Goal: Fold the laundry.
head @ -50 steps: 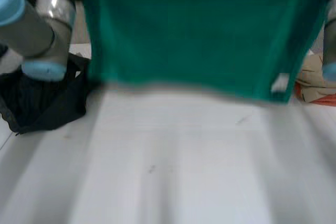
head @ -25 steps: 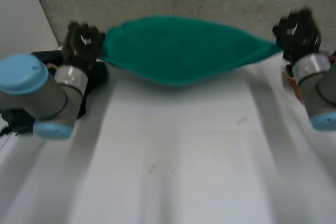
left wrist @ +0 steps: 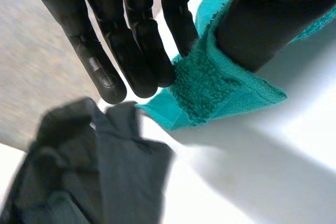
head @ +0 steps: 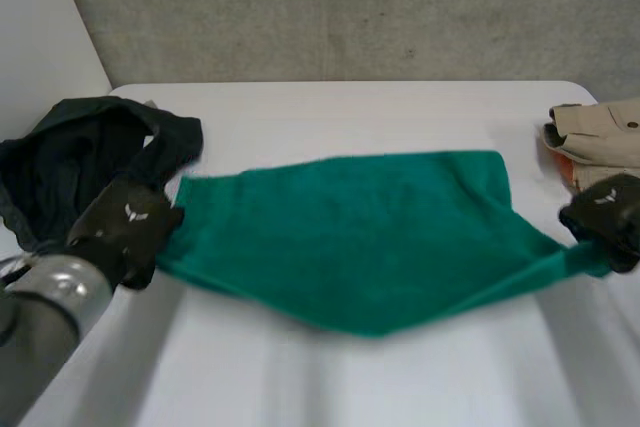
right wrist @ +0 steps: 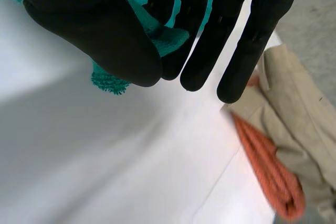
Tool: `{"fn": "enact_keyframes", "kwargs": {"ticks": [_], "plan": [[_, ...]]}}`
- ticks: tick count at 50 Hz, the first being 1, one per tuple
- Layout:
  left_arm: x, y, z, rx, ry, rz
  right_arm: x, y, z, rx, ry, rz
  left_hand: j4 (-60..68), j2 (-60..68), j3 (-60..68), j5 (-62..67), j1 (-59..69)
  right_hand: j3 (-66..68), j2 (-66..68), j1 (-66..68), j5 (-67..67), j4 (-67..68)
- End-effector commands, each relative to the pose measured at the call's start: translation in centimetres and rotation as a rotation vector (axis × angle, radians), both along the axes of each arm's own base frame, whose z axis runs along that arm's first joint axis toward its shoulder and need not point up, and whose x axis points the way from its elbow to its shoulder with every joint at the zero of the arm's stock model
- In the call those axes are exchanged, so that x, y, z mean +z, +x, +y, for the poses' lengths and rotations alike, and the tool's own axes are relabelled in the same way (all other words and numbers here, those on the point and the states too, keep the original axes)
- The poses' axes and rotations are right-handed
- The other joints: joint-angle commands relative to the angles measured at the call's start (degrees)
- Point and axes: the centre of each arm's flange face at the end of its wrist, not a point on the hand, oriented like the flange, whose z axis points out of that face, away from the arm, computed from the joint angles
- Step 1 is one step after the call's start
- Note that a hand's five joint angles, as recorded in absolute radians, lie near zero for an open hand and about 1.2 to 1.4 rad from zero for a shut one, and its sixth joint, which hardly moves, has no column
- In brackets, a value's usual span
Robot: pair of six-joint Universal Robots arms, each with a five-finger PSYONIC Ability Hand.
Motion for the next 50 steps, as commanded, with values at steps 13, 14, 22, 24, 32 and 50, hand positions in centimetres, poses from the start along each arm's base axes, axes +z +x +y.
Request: {"fn": "enact_keyframes", "kwargs": {"ticks": [13,14,22,24,32,50], "plan": [[-4.7,-1.5,-5.4,0.004,0.157,-0.053,-4.8,-0.9,-1.9,0.004,0.038,0.169,11.1,11.3,11.6,13.9,14.8,11.6,12.5,10.4,11.4,11.2],[-4.6,-1.8,-6.4,0.003,0.129,-0.047,-4.3,-0.3,-3.0,-0.012,-0.011,0.164,11.1,11.3,11.6,13.9,14.8,11.6,12.5,10.4,11.4,11.2],[5.1,-5.1,-16.5,0.007,-0.385,0.086,6.1,3.9,-11.1,-0.043,-0.596,-0.008,11.1,11.3,11.6,13.9,14.8,11.6,12.5,10.4,11.4,11.2],[10.1,-5.6,-18.3,0.014,-0.603,0.16,9.3,4.0,-12.4,-0.057,-0.765,-0.07,11.1,11.3,11.6,13.9,14.8,11.6,12.5,10.4,11.4,11.2],[20.2,-5.6,-19.1,0.014,-1.07,0.368,18.8,4.2,-13.1,-0.057,-1.327,-0.267,11.1,11.3,11.6,13.9,14.8,11.6,12.5,10.4,11.4,11.2],[5.8,-5.4,-18.4,0.011,-0.632,0.251,7.9,5.3,-14.4,0.041,-0.977,-0.222,11.1,11.3,11.6,13.9,14.8,11.6,12.5,10.4,11.4,11.2]]}}
